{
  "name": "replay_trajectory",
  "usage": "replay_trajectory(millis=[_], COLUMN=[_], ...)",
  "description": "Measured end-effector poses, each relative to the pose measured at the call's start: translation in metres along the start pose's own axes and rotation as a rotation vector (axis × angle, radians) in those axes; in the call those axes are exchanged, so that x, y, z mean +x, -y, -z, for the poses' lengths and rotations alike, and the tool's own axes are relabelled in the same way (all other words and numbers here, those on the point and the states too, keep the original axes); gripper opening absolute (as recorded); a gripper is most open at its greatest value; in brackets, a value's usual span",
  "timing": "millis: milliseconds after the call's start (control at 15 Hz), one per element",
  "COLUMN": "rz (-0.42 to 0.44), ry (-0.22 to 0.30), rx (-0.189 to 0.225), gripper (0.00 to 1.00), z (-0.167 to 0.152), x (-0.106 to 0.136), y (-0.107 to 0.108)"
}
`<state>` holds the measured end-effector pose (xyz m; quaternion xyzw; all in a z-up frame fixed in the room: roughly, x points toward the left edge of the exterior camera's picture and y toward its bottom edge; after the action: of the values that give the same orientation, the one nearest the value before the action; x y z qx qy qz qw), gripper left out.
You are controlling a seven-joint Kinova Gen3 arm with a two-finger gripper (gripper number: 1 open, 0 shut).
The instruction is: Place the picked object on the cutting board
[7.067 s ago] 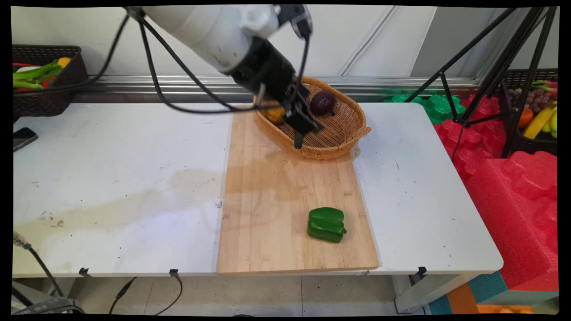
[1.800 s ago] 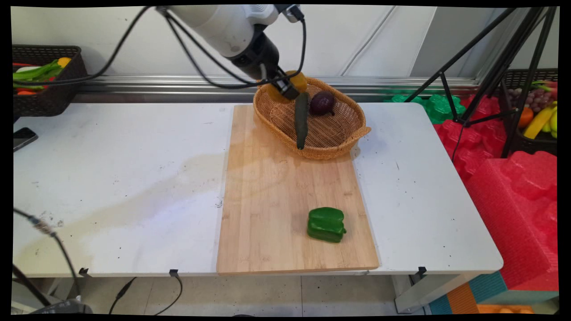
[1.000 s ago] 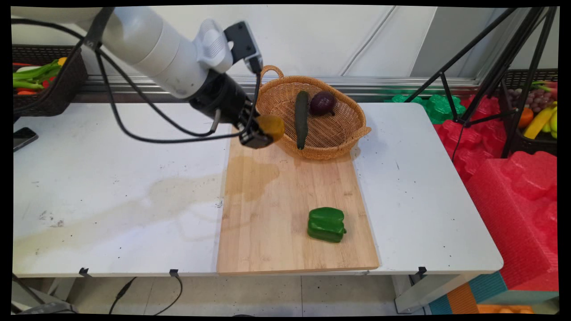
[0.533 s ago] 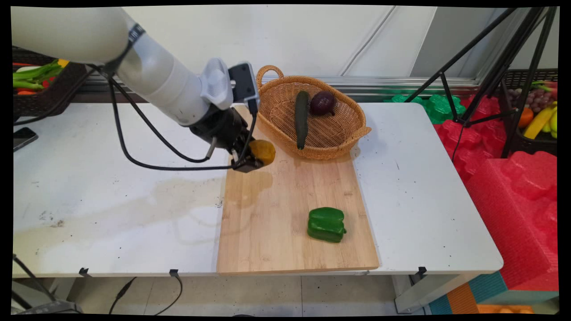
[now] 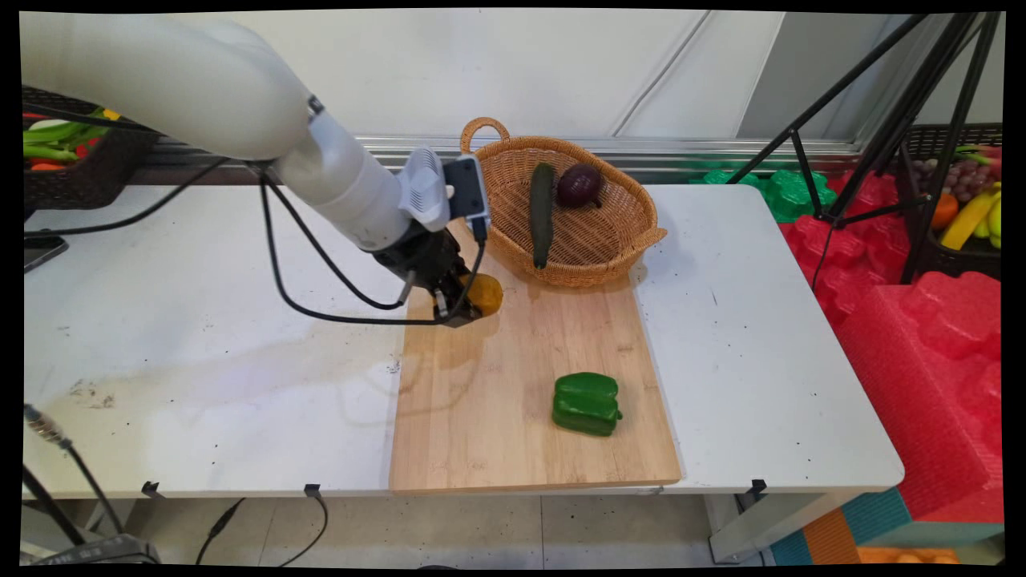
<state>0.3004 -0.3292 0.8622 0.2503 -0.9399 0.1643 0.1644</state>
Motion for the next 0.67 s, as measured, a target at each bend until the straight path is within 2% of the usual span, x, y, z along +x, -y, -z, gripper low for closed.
replay_trajectory(millis=[667], rz=[-0.003], ry=[0.031], rx=[-0.036], gripper=[0.0], z=[-0.048], x=[0.006], y=[0.006])
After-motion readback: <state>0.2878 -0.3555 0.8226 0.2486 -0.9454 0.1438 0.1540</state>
